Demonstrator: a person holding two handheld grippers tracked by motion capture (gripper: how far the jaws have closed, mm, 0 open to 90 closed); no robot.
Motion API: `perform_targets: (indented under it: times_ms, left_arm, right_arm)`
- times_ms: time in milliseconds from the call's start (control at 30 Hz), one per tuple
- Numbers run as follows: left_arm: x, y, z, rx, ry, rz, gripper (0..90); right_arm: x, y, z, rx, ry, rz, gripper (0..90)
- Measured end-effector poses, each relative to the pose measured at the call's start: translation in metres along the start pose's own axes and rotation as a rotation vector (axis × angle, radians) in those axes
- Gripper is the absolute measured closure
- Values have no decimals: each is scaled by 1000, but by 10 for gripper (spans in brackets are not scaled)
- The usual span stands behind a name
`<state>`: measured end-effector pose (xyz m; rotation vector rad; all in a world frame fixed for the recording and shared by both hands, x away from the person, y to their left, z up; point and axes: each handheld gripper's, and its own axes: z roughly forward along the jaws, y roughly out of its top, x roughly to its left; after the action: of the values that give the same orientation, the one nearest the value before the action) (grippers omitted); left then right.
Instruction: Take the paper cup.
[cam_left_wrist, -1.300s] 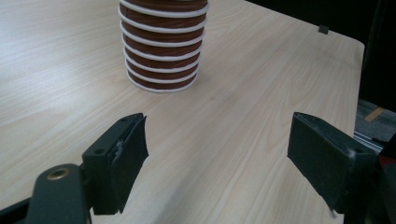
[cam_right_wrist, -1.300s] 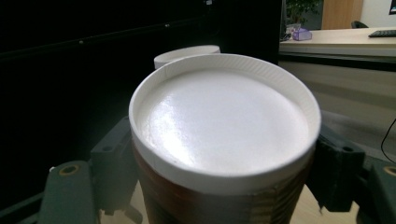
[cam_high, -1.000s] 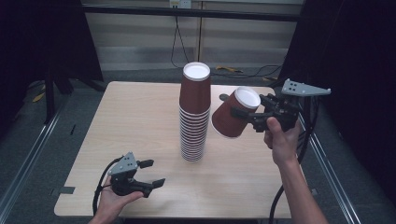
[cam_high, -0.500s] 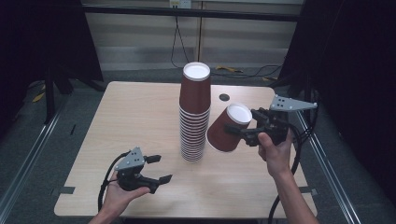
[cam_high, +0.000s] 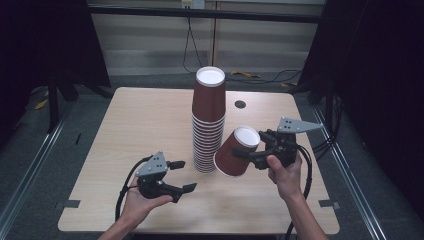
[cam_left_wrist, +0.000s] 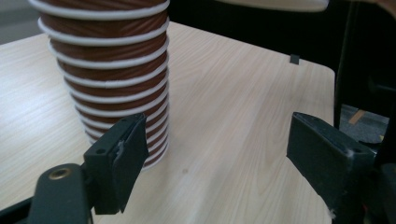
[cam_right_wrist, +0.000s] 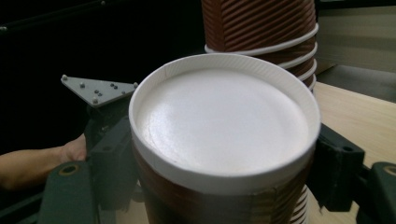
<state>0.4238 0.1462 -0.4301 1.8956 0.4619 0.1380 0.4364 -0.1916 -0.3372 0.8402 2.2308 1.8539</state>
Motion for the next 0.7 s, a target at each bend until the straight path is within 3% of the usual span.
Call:
perform_targets:
  times_ms: [233, 700]
  left_arm:
    - [-6, 6, 4, -27, -29, 9, 188]
    - [-16, 14, 16, -17, -75, 43, 170]
  right_arm:
    - [5, -15, 12, 45, 12, 3, 229]
    - [11, -29, 31, 63, 56, 8, 229]
